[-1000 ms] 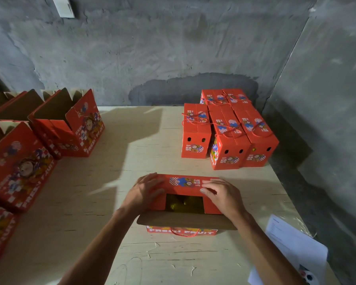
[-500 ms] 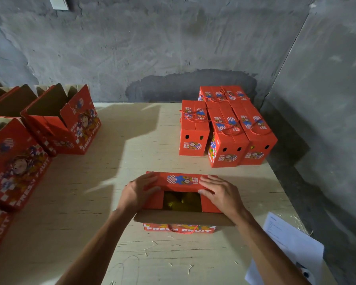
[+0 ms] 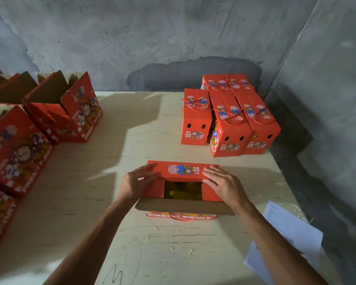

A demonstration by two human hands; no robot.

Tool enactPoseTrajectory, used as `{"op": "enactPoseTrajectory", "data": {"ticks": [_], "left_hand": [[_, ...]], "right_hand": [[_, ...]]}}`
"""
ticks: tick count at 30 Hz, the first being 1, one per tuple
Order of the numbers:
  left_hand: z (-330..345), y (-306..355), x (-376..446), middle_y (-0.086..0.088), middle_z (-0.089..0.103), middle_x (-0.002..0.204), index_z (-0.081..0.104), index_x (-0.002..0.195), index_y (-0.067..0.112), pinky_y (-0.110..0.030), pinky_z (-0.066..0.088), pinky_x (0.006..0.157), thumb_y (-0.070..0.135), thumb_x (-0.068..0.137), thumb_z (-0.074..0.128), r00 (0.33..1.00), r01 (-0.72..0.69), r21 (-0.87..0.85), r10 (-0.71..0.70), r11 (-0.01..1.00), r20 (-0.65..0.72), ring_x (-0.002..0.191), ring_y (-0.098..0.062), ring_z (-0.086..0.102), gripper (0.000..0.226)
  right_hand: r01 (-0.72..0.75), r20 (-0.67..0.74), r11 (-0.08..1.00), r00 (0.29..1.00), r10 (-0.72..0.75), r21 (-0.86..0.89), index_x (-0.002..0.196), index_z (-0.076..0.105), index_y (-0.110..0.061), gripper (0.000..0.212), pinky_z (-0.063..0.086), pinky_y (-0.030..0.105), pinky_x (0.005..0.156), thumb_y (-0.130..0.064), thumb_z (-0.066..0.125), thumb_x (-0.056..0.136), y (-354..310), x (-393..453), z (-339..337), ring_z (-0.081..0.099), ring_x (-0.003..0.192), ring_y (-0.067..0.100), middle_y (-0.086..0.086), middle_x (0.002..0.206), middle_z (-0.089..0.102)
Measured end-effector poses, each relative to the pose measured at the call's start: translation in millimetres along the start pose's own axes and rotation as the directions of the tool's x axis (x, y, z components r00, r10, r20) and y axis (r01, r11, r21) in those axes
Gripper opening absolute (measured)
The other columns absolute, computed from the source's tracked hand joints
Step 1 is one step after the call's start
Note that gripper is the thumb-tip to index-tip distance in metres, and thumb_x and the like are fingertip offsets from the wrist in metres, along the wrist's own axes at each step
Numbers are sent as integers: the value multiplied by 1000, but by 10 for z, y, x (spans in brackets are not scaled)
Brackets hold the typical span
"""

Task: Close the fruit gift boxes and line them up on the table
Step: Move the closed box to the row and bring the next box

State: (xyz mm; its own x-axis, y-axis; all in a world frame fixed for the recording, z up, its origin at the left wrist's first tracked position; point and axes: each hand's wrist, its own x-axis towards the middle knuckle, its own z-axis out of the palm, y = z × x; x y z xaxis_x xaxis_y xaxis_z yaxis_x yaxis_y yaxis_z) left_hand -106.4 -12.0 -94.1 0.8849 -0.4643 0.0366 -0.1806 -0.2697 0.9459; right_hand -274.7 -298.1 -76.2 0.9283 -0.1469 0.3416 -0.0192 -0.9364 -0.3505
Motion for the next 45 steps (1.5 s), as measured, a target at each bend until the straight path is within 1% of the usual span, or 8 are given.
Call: {"op": "enactPoseTrajectory", "data": {"ticks": [8, 20, 25, 31, 34, 37, 40, 45], "left_hand": [[-15, -11, 3, 21, 67, 129, 83, 102, 30, -21, 52, 92, 15, 86, 82, 998, -60, 78, 59, 995, 17, 113, 4, 65, 22], [-16, 72, -41, 24, 66, 130, 81, 101, 39, -30, 57, 88, 24, 88, 81, 999, -53, 186, 53, 981, 6, 111, -2, 68, 20], [-7, 9, -11, 25, 66, 129, 82, 97, 35, -12, 52, 79, 28, 86, 82, 997, -71, 211, 75, 975, -12, 105, 6, 66, 13], [54, -27, 108, 7, 67, 122, 80, 90, 15, -26, 56, 81, 19, 83, 84, 998, -4, 112, 12, 994, -64, 102, -12, 67, 9], [57, -38, 170, 0, 52, 133, 65, 128, 15, -27, 58, 72, 19, 84, 85, 997, 65, 84, -62, 994, -42, 107, -21, 63, 48], [75, -51, 136, 8, 43, 140, 42, 150, 19, -24, 56, 69, 29, 84, 84, 956, 293, -120, -293, 949, 16, 119, -21, 58, 79], [80, -91, 102, 5, 74, 116, 66, 130, 20, -18, 56, 64, 38, 88, 77, 960, 276, -139, -265, 951, 92, 103, -23, 73, 47], [89, -72, 93, 3, 78, 101, 72, 120, 18, -15, 54, 65, 27, 95, 73, 978, 203, -111, -195, 973, 73, 81, 0, 72, 26]], "right_hand": [[-72, 177, 981, 983, 39, 180, 148, 54, -16, 45, 28, 30, 124, -17, 60, 103, 94, -63, -123, 31, 151, 7, -5, 159, 42], [21, -187, 998, 982, -32, -60, 114, 76, 2, 36, 63, 45, 86, -4, 87, 80, 141, -224, -22, 74, 105, 28, 15, 118, 74], [-41, -183, 999, 982, 41, 1, 108, 79, -2, 24, 62, 42, 90, -9, 83, 86, 132, -189, -20, 74, 106, 23, 12, 118, 75], [-175, -201, 966, 956, 213, 189, 88, 77, -4, 16, 58, 40, 93, -16, 85, 84, 149, -155, 80, 70, 111, 20, 5, 120, 74], [-325, -51, 834, 921, 386, 447, 101, 71, -8, 18, 47, 34, 107, -18, 80, 89, 200, -147, 138, 57, 130, 14, -1, 143, 60], [-492, 127, 625, 836, 535, 607, 143, 52, -12, 58, 47, 36, 109, -23, 77, 92, 212, -174, 199, 56, 129, 14, -2, 145, 54], [-544, 289, 418, 796, 532, 728, 133, 61, -22, 39, 60, 40, 92, -29, 72, 95, 203, -179, 221, 71, 110, 24, 1, 125, 72], [-511, 312, 433, 836, 452, 743, 127, 68, -22, 28, 60, 36, 85, -25, 68, 99, 253, -150, 169, 74, 103, 23, -1, 114, 77]]}}
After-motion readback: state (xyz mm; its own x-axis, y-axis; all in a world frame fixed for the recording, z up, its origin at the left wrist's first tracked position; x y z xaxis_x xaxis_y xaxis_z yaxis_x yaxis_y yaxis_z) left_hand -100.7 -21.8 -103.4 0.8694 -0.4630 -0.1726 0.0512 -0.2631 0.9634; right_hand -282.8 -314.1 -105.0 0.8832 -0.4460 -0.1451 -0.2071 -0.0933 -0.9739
